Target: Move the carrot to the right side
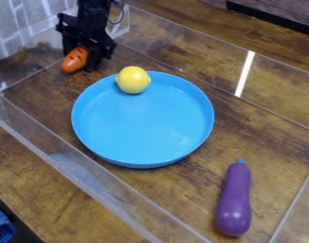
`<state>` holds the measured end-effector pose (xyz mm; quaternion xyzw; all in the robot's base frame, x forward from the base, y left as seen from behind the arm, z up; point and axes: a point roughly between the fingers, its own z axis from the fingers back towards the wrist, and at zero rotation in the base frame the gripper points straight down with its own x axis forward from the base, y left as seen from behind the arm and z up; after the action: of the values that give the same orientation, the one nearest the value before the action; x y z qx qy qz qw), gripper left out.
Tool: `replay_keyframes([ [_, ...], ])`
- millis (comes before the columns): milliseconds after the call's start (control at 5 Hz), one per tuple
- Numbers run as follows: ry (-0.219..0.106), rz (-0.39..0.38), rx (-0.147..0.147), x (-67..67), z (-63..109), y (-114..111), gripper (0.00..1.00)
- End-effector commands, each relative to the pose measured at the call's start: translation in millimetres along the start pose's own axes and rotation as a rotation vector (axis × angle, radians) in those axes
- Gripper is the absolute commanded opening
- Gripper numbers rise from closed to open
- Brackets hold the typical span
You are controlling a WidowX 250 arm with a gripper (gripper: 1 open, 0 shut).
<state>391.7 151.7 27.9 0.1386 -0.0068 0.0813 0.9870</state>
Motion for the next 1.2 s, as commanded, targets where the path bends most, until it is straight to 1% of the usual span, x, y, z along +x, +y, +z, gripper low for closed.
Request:
replay_keyframes([
  [0,-0.116,0.017,-0.010,15.3,54.3,-8.3,0.00],
  [200,-0.138,0.021,-0.020,17.3,69.4,-11.2,0.00],
  [400,-0.152,0.014,-0.019,16.8,80.4,-11.7,0.00],
  [600,-0.161,0.006,-0.020,16.6,88.0,-14.6,0.00],
  [800,-0.177,-0.006,-0.022,17.6,96.7,-19.0,0.00],
  [1000,-0.203,-0.030,-0.034,22.7,105.6,-30.5,0.00],
])
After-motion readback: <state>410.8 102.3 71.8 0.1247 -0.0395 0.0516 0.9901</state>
